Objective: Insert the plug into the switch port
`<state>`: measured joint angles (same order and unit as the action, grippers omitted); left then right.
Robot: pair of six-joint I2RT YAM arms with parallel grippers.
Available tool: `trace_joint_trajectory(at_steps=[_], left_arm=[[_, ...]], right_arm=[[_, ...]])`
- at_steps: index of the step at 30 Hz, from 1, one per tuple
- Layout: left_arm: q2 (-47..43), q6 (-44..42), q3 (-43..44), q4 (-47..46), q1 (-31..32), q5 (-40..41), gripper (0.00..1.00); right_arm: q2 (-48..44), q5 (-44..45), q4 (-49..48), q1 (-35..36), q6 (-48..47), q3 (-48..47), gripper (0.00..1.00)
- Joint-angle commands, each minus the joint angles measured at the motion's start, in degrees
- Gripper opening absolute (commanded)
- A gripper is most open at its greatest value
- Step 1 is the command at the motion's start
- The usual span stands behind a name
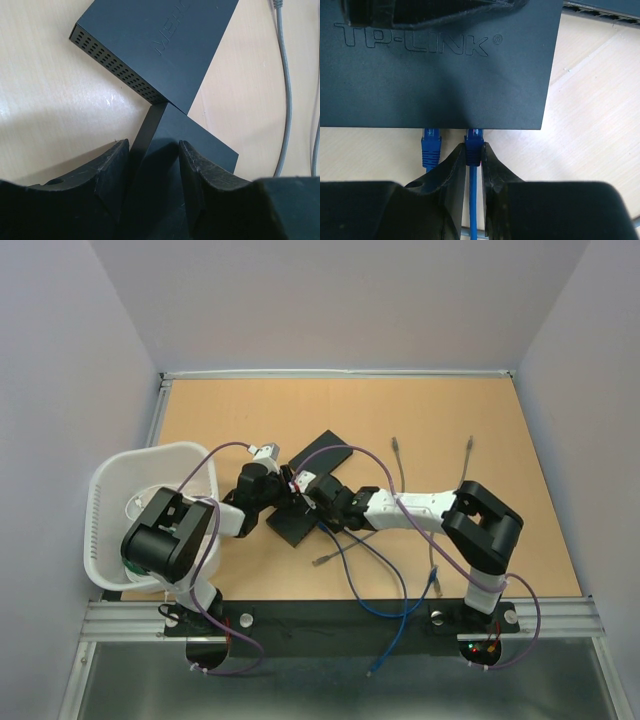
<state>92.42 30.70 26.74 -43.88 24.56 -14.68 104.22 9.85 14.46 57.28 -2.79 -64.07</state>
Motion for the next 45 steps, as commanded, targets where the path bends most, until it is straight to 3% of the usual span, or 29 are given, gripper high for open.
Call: trace_joint_trajectory(at_steps=[1,11,23,31,35,39,45], left_arm=[[2.85,1.65,-0.20,6.35,4.27,-8.00,0.52],[3.03,1.56,-0.20,6.35,4.45,-8.35,0.50],[3.73,1.56,0.42,7.14,4.71,-8.26,0.44],[3.47,1.56,-0.02,7.23,4.71,-8.61,0.41],[3.47,1.82,-0.02,7.58,4.71,-8.35,0.40],[3.47,1.73,-0.20,7.58,4.71,-8.26,0.40],[4.25,1.73,0.15,7.75,4.36,-8.70,0.40]], right_arm=[[0.80,-2.73,-22.28,0.91,1.29,-5.62,0.00],[1.16,-0.88,-23.95,0.91,2.61,-7.73,0.00],[6.78,-6.15,-23.95,-0.41,2.61,-22.31,0.00],[10.73,-4.40,-24.65,-1.03,6.12,-28.47,0.00],[9.34,-8.16,-29.82,-2.51,9.11,-24.19,0.00],[4.94,-13.96,-42.73,-5.41,14.63,-14.60,0.00],[0.90,-16.35,-45.39,-6.21,14.39,-8.98,0.00]])
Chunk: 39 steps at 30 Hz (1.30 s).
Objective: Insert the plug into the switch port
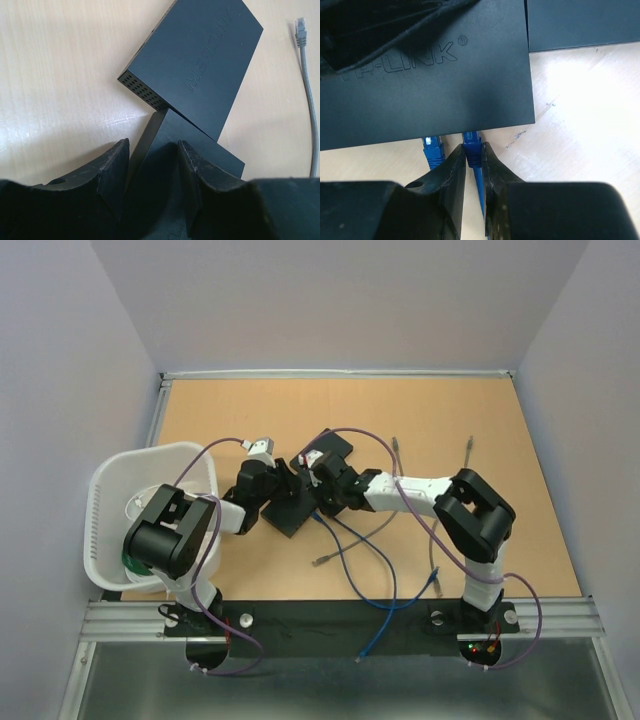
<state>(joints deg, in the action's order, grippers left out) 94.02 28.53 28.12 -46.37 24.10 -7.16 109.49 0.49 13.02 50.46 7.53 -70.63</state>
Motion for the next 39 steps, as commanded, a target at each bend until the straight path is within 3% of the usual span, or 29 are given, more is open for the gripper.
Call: trace_joint_trajectory(at_steps=[1,10,39], left_arm=[[2.75,3.98,-1.14,10.25,4.82,-16.39,0.40],[3.98,4.07,-0.87,10.25,4.47,-17.19,0.39],[5.38,4.51,-0.70,11.12,4.47,-17.98,0.36]], right_arm=[[-4.90,-7.00,-44.39,0.61,4.07,-1.71,0.00],[-9.12,-8.23,-51.77,0.61,3.11,3.57,0.00],[-0.15,-6.12,-54.15,0.70,3.63,-6.90,0.02]])
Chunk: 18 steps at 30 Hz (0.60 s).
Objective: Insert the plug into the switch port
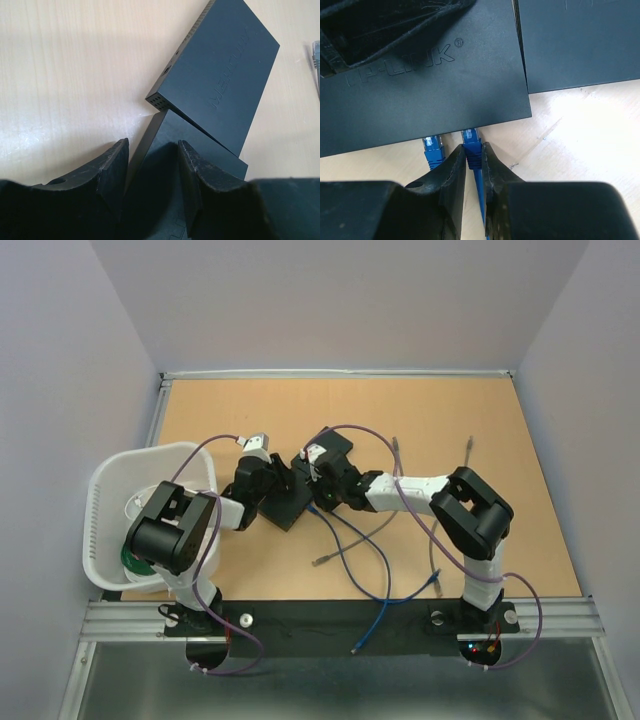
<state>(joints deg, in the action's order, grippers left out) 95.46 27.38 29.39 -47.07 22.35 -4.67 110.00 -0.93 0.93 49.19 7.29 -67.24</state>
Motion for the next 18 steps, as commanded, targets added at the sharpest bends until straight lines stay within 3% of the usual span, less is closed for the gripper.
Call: trace_joint_trajectory(at_steps=[1,10,18], left_arm=[[4.03,5.76,-1.88,11.91,6.22,-20.47,0.36],[4.12,6.02,-2.32,12.00,4.99,-20.03,0.36],[4.21,6.20,-2.40,12.09,4.46,-19.86,0.36]], right_arm=[[-1.27,-4.35,-41.80,1.96,3.79,-9.67,0.02],[-7.77,0.57,-35.75,1.96,1.86,-0.36,0.39],[-14.53,4.70,-29.68,1.96,-1.92,6.15,0.57]])
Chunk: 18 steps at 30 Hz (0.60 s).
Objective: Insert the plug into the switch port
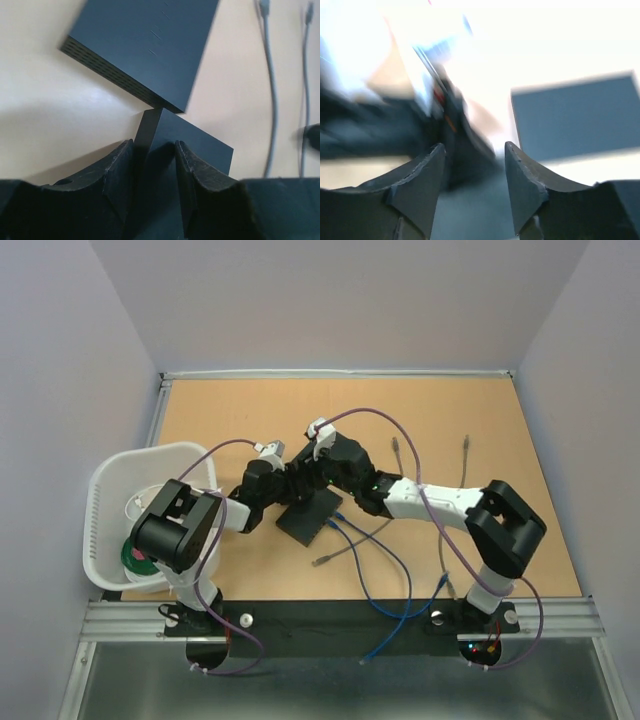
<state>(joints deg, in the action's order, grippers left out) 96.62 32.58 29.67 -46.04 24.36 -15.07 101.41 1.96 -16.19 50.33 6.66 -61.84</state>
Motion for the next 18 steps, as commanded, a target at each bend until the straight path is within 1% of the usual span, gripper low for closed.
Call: trace_joint_trajectory(at_steps=[1,4,5,7,9,10,14,18], left_arm=[[3.14,1.00,-2.69,11.06,2.53,-9.54,0.36],[3.40,1.00,-2.60,11.06,2.18,-9.71,0.36],[3.49,1.00,-2.60,11.06,2.01,-9.71,0.36],[3.58,1.00,-2.51,11.06,1.83,-9.71,0.36],[3.66,1.00,-2.51,11.06,1.66,-9.71,0.36],[3.66,1.00,-2.51,11.06,1.66,-9.80,0.36],[3.84,1.08,-2.43,10.97,1.57,-9.89,0.36],[4.28,1.00,-2.25,10.89,1.48,-10.15,0.36]], right_arm=[[-7.00,1.82,-11.69,0.83,-1.64,1.02,0.58],[-11.22,1.48,-7.82,0.83,-3.05,1.73,0.62],[-12.36,0.95,-6.42,0.83,-3.23,1.73,0.68],[-15.69,-0.63,-1.76,0.83,-3.40,1.81,0.70],[-18.51,-1.69,2.01,0.83,-3.14,2.51,0.71],[-21.48,-4.22,3.08,0.74,-2.97,4.08,0.71],[-25.98,-12.91,10.72,0.91,-2.88,6.65,0.71],[-26.52,-14.26,18.72,3.72,-3.14,8.32,0.71]])
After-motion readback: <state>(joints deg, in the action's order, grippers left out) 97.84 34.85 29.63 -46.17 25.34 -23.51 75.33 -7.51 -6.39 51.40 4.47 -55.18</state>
